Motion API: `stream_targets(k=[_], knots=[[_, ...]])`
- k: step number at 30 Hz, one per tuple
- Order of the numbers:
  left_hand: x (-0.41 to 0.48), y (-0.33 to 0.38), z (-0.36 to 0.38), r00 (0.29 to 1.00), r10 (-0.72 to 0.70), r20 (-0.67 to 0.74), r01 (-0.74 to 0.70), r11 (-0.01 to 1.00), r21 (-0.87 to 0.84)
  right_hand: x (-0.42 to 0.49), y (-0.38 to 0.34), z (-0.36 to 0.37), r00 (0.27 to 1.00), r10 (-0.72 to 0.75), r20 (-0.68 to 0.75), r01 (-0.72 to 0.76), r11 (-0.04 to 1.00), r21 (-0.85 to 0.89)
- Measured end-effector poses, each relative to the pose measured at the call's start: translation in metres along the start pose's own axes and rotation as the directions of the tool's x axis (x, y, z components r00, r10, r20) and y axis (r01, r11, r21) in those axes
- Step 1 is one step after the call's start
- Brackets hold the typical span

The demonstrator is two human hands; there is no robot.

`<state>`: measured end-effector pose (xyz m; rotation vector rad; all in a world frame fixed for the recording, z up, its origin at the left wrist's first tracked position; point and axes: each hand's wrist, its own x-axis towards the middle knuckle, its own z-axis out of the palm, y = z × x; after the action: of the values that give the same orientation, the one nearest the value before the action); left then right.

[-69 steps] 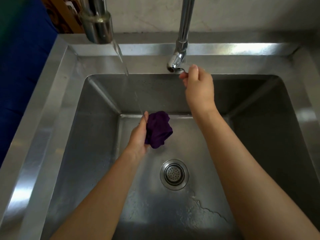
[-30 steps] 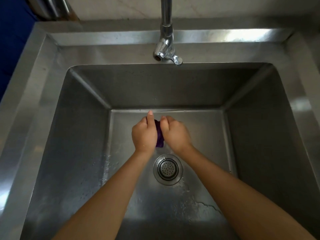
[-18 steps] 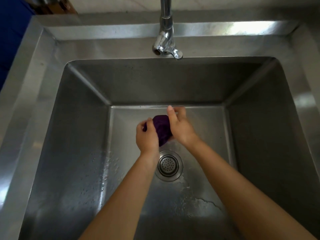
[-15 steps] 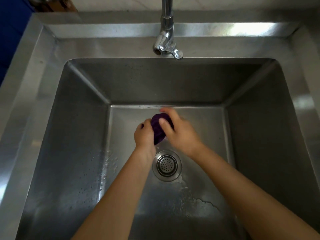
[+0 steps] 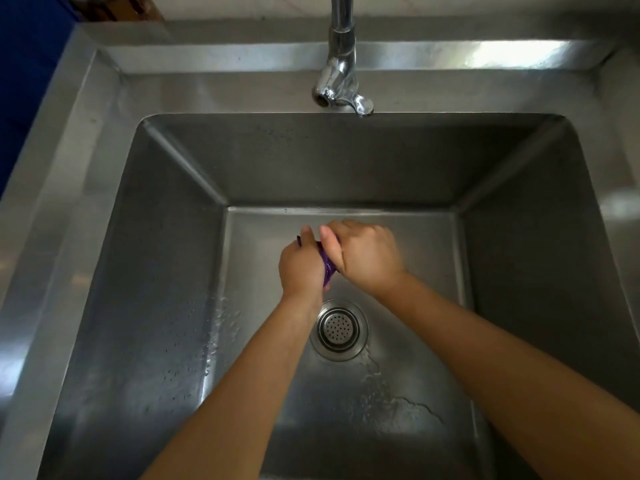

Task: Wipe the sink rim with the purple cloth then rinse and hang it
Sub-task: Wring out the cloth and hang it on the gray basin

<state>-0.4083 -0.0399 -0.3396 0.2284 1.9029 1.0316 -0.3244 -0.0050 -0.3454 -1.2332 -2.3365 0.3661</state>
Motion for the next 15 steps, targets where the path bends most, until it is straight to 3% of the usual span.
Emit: stream_targets(k=[3, 6, 10, 13, 15], knots=[[0.0, 0.001, 0.002, 0.945, 0.292, -0.15, -0.247, 0.933, 0.262, -0.001, -0.008, 0.007, 0.969, 0.226, 0.097, -0.233, 0.97, 0.065], [-0.002, 0.002, 0.001, 0.877, 0.467, -0.116, -0.368, 0.805, 0.465, 0.002, -0.007, 0.006, 0.912, 0.357, 0.201, -0.385, 0.915, 0.122], [0.001, 0.0, 0.001, 0.824, 0.562, -0.074, -0.464, 0.744, 0.48, 0.011, -0.006, 0.001, 0.793, 0.454, 0.407, -0.561, 0.804, 0.198], [0.0, 0.002, 0.002, 0.784, 0.621, 0.015, -0.541, 0.67, 0.508, 0.02, 0.001, -0.002, 0.728, 0.534, 0.43, -0.674, 0.673, 0.306], [-0.001, -0.002, 0.003, 0.791, 0.609, 0.061, -0.565, 0.688, 0.454, 0.025, 0.003, -0.005, 0.667, 0.587, 0.459, -0.743, 0.564, 0.359]])
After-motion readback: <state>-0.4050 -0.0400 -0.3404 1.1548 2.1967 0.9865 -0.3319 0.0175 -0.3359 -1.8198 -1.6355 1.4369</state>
